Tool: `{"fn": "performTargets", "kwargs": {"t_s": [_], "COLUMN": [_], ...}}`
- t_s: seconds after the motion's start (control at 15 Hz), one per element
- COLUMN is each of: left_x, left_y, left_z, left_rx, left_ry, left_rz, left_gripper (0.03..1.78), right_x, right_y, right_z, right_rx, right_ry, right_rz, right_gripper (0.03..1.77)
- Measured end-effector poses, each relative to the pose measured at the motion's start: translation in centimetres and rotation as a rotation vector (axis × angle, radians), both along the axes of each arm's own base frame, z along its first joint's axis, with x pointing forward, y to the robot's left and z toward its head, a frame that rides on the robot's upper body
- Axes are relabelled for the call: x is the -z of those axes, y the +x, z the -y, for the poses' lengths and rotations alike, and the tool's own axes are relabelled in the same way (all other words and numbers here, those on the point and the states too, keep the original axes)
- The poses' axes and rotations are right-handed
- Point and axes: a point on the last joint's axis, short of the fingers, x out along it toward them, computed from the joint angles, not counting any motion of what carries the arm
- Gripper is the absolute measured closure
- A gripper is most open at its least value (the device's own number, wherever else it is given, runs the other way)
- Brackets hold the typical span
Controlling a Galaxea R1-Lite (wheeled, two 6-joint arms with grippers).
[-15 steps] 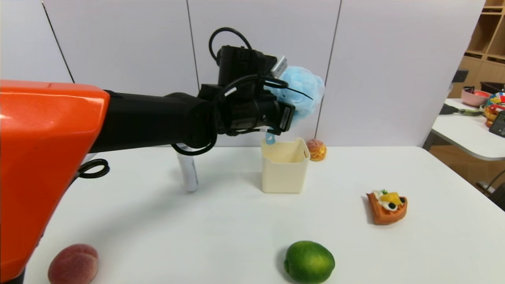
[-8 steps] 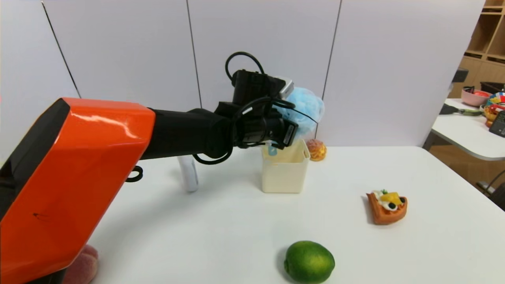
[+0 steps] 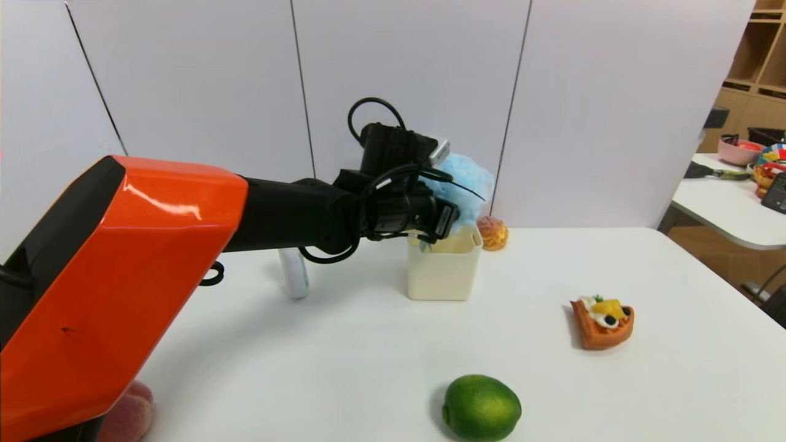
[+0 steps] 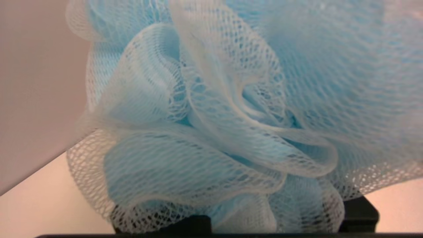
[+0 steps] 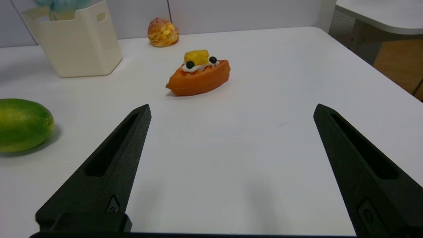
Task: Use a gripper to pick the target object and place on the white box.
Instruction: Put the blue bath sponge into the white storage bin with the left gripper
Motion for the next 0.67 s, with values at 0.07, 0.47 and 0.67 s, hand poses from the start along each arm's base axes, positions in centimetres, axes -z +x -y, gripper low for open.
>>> {"fn": "performTargets", "kwargs": {"t_s": [0.07,0.47,0.67], "left_x": [-0.1,-0.5,-1.0], "left_y": [0.0,-0.8,-1.6], "left_z": [-0.1,-0.8,-1.4], "left_rx": [-0.003,-0.006,-0.008], "left_ry": [-0.003,0.006,0.011], "left_rz": [0.001,-0.013,-0.017], "left_gripper": [0.78,0.42,0.32], "right_x": [0.0,0.0,0.0], "right_y": [0.0,0.0,0.0], "right_z": [0.0,0.0,0.0], "right_rx": [0.000,0.000,0.000], "right_ry": [0.000,0.000,0.000], "right_rz": [0.000,0.000,0.000], "right_gripper": [0.10,0.10,0.10]}}
